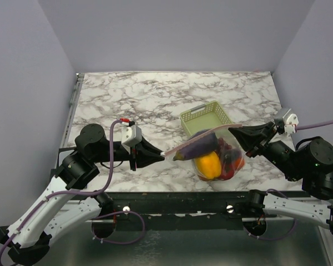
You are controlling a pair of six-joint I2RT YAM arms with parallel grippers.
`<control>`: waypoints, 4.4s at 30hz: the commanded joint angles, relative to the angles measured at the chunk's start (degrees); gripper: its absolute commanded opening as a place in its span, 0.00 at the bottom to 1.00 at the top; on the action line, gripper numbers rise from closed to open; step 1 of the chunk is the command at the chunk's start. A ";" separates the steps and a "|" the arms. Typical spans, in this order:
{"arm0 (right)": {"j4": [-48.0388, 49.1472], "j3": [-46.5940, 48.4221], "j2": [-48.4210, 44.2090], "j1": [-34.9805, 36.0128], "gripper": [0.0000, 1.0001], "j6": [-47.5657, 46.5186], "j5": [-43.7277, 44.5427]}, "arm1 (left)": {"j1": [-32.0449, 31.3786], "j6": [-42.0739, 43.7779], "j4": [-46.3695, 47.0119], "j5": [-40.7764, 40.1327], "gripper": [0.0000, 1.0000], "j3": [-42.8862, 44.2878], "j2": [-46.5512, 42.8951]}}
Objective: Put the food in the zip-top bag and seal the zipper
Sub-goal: Zip the zipper food storage bag at the center of the board, then place the zipper food storage bag at the center of the board.
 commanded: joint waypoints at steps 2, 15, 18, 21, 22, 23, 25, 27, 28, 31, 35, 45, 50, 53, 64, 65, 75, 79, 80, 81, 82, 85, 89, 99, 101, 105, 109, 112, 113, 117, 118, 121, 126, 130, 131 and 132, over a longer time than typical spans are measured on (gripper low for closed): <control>6.80 1.79 0.43 -0.17 0.01 -0.55 1.71 | 0.04 0.88 -3.70 -3.51 0.44 0.47 -0.04; 0.67 5.98 7.31 -0.19 0.01 -0.90 -5.69 | 0.04 2.23 -0.01 -14.03 0.64 5.46 3.93; -0.43 6.50 8.96 -0.21 0.01 -0.98 -7.85 | -0.01 2.36 2.59 -14.61 0.71 5.57 4.57; -1.20 6.93 10.82 -0.21 0.01 -0.75 -9.77 | 0.05 2.63 4.74 -14.77 0.78 5.93 5.56; -1.52 7.18 11.53 -0.17 0.01 -0.66 -10.55 | 0.05 2.64 5.11 -14.83 0.81 6.18 5.97; -1.91 7.37 12.13 -0.19 0.01 -0.56 -11.25 | 0.06 2.62 5.53 -14.80 0.81 6.52 6.28; -2.54 7.75 13.27 -0.22 0.01 -0.42 -12.47 | 0.04 2.84 6.27 -14.65 0.82 6.94 6.78; -2.92 7.80 14.04 -0.22 0.01 -0.39 -13.75 | 0.05 3.10 6.85 -14.36 0.84 7.34 6.90; -3.09 7.79 14.39 -0.21 0.01 -0.30 -14.47 | 0.04 3.37 7.09 -14.28 0.85 7.60 6.90; -3.80 7.88 15.57 -0.22 0.01 -0.20 -16.97 | 0.04 4.21 7.72 -13.47 0.90 8.22 6.90; -4.13 8.29 16.95 -0.17 0.01 -0.09 -22.12 | 0.06 6.31 8.11 -10.47 0.93 8.26 7.06; -2.71 8.74 20.08 -0.19 0.01 0.66 -27.80 | 0.03 6.88 8.39 2.32 0.99 6.12 7.91; -1.81 9.49 21.27 -0.21 0.01 0.68 -29.06 | 0.04 5.98 8.42 4.84 0.99 3.15 7.52; -1.34 9.92 21.79 -0.14 0.01 0.60 -29.58 | 0.05 5.58 8.40 4.66 0.99 1.14 7.27; -0.42 10.60 22.36 -0.19 0.01 0.35 -31.25 | 0.09 6.42 8.38 0.85 0.85 -3.15 6.23; -0.17 10.34 22.32 -0.21 0.01 0.33 -31.27 | 0.05 6.51 8.43 0.82 0.80 -3.21 6.31; 0.62 8.64 21.87 -0.17 0.01 0.58 -31.00 | 0.08 6.28 8.30 2.21 0.10 -2.27 8.36; 0.69 8.20 21.55 -0.22 0.01 0.69 -30.92 | 0.09 6.14 8.14 2.18 0.00 -1.92 8.74; 0.70 8.08 21.39 -0.22 0.01 0.73 -30.84 | 0.04 6.18 8.03 1.87 0.00 -1.78 8.82; 0.78 7.94 21.23 -0.22 0.01 0.74 -30.55 | 0.04 6.23 7.94 1.24 0.00 -1.54 8.83; 0.79 7.82 21.11 -0.22 0.01 0.77 -30.39 | 0.11 6.27 7.75 0.72 0.00 -1.35 8.83; 0.59 7.62 20.86 -0.19 0.01 0.83 -28.76 | 0.04 6.73 7.02 -1.66 0.00 -0.41 8.92; -1.56 7.57 20.61 -0.21 0.18 0.37 -20.85 | 0.07 7.92 5.37 -6.20 0.00 1.00 8.79; -5.90 6.42 18.03 -0.18 0.50 -0.78 -7.69 | 0.08 10.43 4.00 -18.44 0.00 4.77 9.93; -5.84 5.58 17.06 -0.22 0.52 -0.60 -6.69 | 0.05 11.46 3.47 -21.37 0.00 6.00 10.31; -5.27 3.75 15.44 -0.22 0.53 -0.38 -5.04 | 0.04 14.08 2.96 -28.81 0.00 8.05 11.32; -5.23 2.61 14.58 -0.21 0.54 -0.08 -3.48 | 0.04 17.26 1.32 -34.86 0.00 10.61 14.28; -4.51 1.60 13.76 -0.15 0.54 0.06 -2.84 | 0.10 20.22 1.05 -39.49 0.00 12.02 16.90; -4.28 1.34 13.48 -0.21 0.55 0.07 -2.78 | 0.05 20.86 0.99 -40.80 0.00 12.48 17.94; -3.69 0.55 13.14 -0.22 0.55 0.23 -3.07 | 0.00 24.35 1.13 -47.47 0.00 13.62 22.12; -3.81 0.50 13.19 -0.20 0.55 0.24 -3.33 | 0.01 25.64 1.15 -49.86 0.00 13.73 23.22; -4.20 0.50 13.35 -0.21 0.56 0.24 -3.46 | -0.12 28.76 2.12 -58.25 0.00 14.15 26.50; -3.75 -0.33 12.79 -0.22 0.56 0.44 -4.32 | -0.14 34.42 9.75 -69.60 0.00 11.36 29.43; -3.61 -0.94 12.11 -0.22 0.56 0.71 -4.60 | -0.04 40.26 15.10 -75.93 0.00 10.97 31.81; -3.52 -1.14 11.63 -0.22 0.56 0.86 -4.64 | -0.05 42.11 16.72 -77.89 0.00 10.49 32.19; -3.58 -1.24 11.38 -0.22 0.56 1.03 -4.64 | 0.13 44.24 18.39 -79.20 0.00 9.88 32.72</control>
